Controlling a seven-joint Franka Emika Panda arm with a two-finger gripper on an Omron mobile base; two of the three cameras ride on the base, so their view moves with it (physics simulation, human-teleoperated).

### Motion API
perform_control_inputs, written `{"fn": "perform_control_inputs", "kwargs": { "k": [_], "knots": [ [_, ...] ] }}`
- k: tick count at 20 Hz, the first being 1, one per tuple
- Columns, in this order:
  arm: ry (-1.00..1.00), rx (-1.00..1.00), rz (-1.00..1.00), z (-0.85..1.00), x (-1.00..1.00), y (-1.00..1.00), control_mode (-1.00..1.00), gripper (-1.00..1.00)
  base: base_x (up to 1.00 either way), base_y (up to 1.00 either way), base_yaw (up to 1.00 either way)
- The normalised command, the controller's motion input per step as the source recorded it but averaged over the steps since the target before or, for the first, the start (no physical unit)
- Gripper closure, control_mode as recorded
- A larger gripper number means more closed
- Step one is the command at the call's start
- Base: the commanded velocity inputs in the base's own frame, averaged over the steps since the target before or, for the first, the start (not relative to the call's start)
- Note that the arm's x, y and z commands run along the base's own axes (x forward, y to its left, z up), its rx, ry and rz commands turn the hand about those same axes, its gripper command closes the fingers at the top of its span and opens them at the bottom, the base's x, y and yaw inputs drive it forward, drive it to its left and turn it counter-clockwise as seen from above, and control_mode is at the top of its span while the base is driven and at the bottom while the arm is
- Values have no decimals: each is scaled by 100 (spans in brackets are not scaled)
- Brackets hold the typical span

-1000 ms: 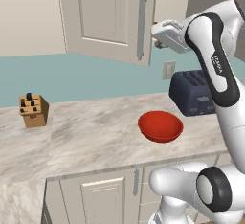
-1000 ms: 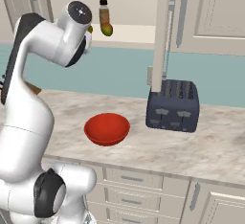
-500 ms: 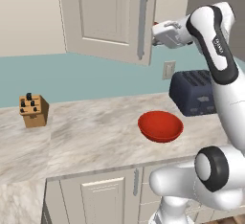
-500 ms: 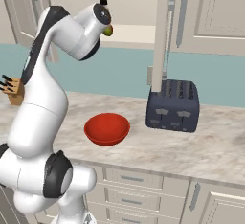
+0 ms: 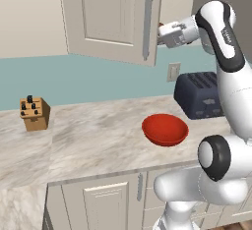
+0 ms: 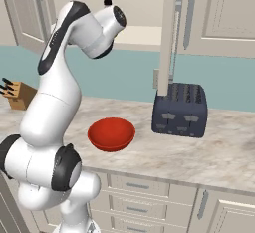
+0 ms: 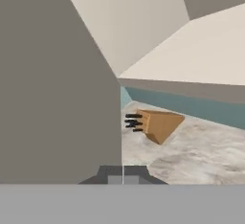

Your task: Open the cabinet. Pick the pear and mango from the cabinet and place them into the bowl. Then close the cabinet.

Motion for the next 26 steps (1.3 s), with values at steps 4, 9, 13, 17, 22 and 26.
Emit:
{"fn": "perform_control_inputs", "kwargs": {
  "k": [4,9,13,17,22,26],
  "knots": [
    [0,1,16,-3,0,46,-100,100,0,0,0],
    [-3,0,16,0,-27,68,-100,100,0,0,0],
    [-9,0,15,0,-58,73,-100,100,0,0,0],
    [-18,0,13,0,-71,80,-100,100,0,0,0],
    [-12,0,7,0,-30,68,-100,100,0,0,0],
    [-3,0,7,0,-2,61,-100,100,0,0,0]
  ]
}}
